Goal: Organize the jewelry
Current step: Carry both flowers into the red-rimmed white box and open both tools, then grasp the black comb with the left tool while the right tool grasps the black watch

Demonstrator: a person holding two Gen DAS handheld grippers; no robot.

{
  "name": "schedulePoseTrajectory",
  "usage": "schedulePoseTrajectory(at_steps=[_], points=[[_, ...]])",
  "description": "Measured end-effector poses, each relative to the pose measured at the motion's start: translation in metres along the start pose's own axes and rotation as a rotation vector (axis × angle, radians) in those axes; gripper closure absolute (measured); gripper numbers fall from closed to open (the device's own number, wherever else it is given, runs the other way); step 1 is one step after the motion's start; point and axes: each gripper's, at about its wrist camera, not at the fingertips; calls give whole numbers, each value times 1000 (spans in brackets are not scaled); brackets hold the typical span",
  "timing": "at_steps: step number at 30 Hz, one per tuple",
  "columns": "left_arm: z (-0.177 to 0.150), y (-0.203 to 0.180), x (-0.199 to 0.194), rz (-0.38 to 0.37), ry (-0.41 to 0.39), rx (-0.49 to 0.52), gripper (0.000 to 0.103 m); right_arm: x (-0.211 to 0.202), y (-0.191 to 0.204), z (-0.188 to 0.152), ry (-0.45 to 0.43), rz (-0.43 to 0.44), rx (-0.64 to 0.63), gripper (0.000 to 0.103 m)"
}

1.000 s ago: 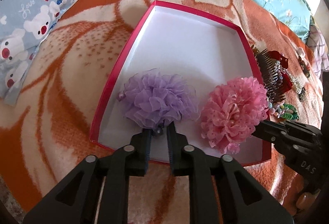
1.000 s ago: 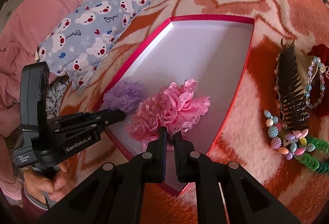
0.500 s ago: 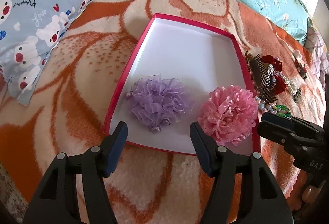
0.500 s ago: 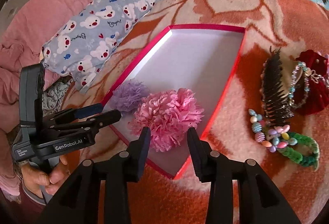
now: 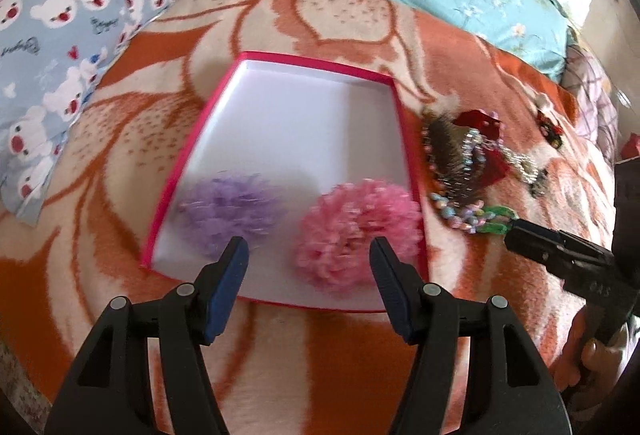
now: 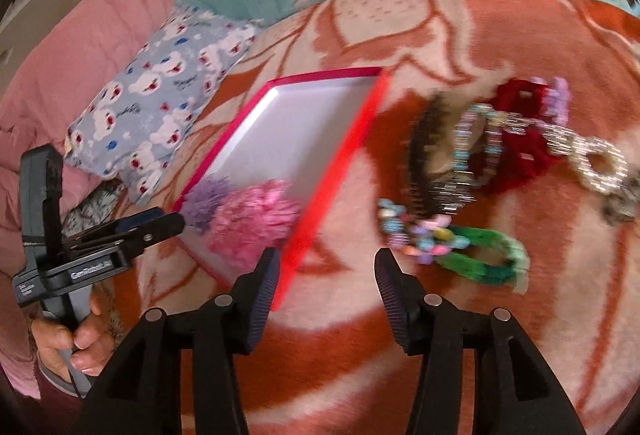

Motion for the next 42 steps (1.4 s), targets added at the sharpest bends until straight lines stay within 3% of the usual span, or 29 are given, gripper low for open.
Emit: schedulePoseTrajectory(at_steps=[11,24,33,42], points=[[1,-64,23,-88,44,97,41,-30,-79,-11,-36,-122,132,52],[28,-98,63,-145,90,99,41,-43,-140,-7,-82,-217,256,52],[49,-112,99,-149,112,99,41,-26,-165,6,-77,-244,314,51],[64,-109,146,-102,156,75,41,-1,-186,20,-38,-326,366,52]])
Point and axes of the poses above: each gripper's, at about its wrist camera, not at the fingertips, and x roughly the way its jaws point, y to its left, z to its top, and after that the axes turned 11 degrees about -z, right-handed
